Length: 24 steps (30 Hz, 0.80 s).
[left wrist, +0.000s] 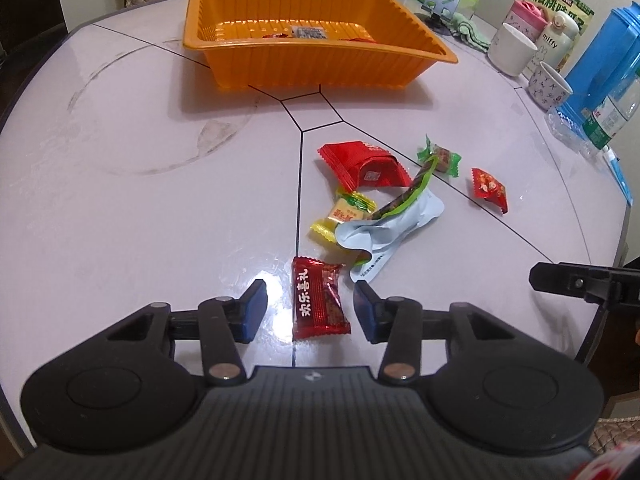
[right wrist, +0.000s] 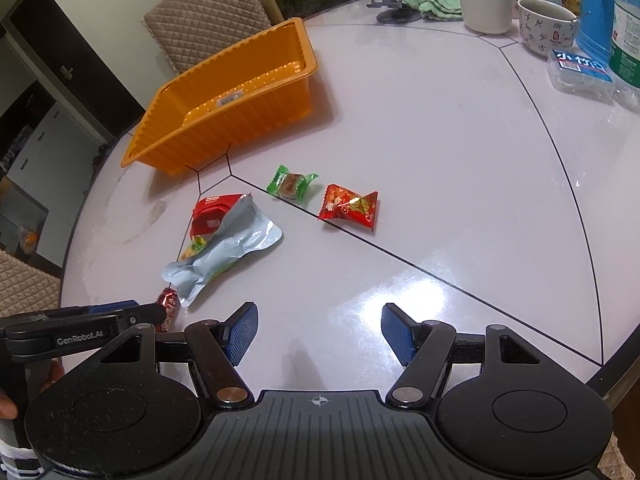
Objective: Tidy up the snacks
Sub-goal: 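Grasp the dark red candy pack with the left gripper, then grasp the silver-and-white snack bag with the right gripper while the left holds the red candy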
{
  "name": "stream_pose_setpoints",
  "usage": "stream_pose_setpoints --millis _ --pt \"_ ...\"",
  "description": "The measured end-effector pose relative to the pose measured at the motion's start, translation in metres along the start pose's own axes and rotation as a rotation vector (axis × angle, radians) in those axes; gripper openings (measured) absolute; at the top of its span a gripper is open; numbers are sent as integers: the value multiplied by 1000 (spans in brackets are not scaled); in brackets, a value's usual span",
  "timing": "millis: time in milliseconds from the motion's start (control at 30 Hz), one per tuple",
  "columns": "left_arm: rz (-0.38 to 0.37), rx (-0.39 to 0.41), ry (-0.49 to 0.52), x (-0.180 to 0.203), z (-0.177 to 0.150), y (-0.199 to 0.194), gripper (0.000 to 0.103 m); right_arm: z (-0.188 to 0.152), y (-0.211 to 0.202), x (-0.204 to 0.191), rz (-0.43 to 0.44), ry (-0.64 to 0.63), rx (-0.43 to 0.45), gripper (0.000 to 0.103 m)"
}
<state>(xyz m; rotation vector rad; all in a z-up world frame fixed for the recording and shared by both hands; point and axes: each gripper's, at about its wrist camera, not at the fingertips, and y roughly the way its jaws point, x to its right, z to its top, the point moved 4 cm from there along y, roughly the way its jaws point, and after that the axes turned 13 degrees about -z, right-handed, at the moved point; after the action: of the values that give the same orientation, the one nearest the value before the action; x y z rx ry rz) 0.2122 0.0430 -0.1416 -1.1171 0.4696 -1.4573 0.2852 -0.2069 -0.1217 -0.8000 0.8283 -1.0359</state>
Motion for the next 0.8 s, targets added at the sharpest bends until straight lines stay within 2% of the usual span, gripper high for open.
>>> stream_pose_setpoints --millis 433,633,800 --pt "-14 -10 4 -5 1 10 23 3 8 -13 21 -19 -15 68" --pt "-13 -2 3 -6 1 7 22 11 12 -31 52 -44 -5 68" --pt "2 17 -27 -16 2 -3 22 28 18 -49 45 -121 64 67"
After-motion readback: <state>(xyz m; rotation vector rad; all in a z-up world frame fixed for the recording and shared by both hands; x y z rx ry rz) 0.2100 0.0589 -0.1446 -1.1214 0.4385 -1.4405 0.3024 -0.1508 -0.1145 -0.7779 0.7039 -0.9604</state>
